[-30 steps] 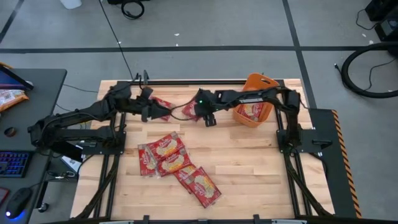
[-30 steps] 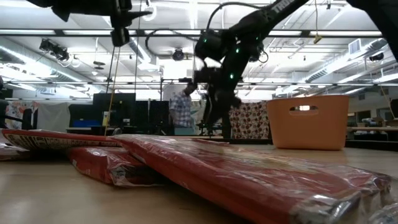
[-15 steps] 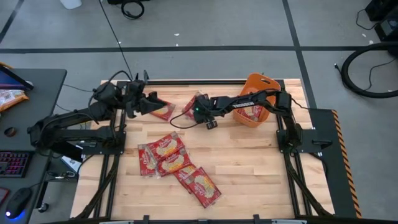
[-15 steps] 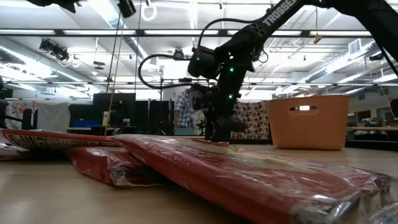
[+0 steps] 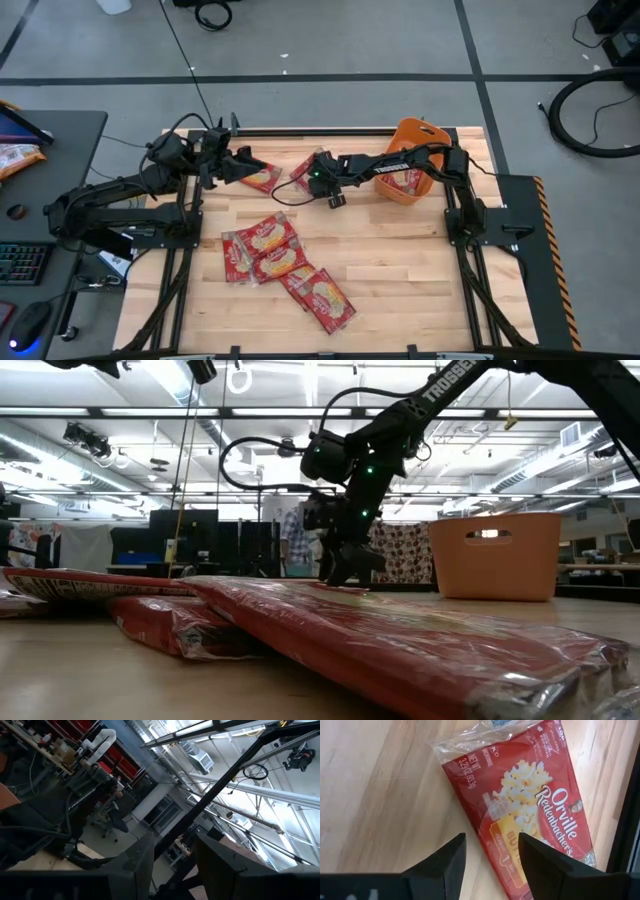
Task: Sort popcorn bags into baskets
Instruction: Stack the red popcorn on the orange bin
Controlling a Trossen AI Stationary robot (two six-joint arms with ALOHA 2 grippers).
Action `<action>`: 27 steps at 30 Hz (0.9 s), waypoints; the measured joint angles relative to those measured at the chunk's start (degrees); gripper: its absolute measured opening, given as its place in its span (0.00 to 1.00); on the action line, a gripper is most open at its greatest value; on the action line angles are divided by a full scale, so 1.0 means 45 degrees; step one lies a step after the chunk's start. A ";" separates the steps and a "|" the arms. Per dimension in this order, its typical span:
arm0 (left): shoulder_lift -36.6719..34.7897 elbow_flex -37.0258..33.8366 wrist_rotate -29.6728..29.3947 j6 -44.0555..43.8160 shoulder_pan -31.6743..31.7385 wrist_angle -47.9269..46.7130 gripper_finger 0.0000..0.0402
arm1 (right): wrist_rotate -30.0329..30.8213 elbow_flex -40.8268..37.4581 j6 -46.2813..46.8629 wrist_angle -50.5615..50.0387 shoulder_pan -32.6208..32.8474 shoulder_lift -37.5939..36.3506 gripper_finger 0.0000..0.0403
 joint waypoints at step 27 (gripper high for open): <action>0.0000 -0.0004 -0.1234 0.0488 -0.0005 -0.1259 0.36 | -0.1055 -0.0015 0.0153 0.0517 -0.0115 0.0566 0.03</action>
